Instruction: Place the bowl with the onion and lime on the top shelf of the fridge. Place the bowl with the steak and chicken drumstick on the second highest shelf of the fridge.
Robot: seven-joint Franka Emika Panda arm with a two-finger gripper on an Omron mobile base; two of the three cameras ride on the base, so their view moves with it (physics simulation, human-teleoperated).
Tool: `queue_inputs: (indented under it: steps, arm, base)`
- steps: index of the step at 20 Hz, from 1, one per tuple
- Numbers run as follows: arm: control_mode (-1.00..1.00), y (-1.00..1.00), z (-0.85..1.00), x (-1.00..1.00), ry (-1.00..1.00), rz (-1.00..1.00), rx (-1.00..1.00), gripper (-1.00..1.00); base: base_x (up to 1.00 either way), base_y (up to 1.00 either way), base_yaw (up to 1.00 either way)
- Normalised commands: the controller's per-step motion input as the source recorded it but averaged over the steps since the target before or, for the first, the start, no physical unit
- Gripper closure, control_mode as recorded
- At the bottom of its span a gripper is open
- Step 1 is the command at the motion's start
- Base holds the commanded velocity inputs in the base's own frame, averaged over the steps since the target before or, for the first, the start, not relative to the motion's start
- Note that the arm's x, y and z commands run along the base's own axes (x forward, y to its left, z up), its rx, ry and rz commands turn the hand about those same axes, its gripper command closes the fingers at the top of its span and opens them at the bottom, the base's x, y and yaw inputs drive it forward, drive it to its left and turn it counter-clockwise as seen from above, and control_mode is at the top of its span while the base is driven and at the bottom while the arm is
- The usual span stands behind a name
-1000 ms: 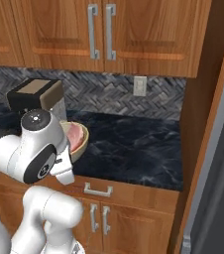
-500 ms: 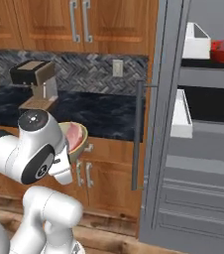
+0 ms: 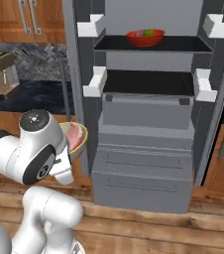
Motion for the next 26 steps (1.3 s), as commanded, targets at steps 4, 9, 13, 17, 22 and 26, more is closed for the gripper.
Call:
queue_inputs:
  steps: [4, 9, 13, 17, 22, 26]
  arm:
    - [1.00, 0.00, 0.00, 0.00, 0.00, 0.00, 0.00, 1.00]
    - [1.00, 0.00, 0.00, 0.00, 0.00, 0.00, 0.00, 1.00]
    - [1.00, 0.00, 0.00, 0.00, 0.00, 0.00, 0.00, 1.00]
    - [1.00, 0.00, 0.00, 0.00, 0.00, 0.00, 0.00, 1.00]
    - [1.00, 0.00, 0.00, 0.00, 0.00, 0.00, 0.00, 1.00]
    - [1.00, 0.00, 0.00, 0.00, 0.00, 0.00, 0.00, 1.00]
  base:
    - [0.55, -0.86, -0.14]
    - [0.98, -0.02, 0.01]
    - [0.83, -0.04, 0.03]
    - [0.73, -0.43, 0.00]
    - [0.78, -0.10, 0.00]
    - [0.43, -0.62, 0.00]
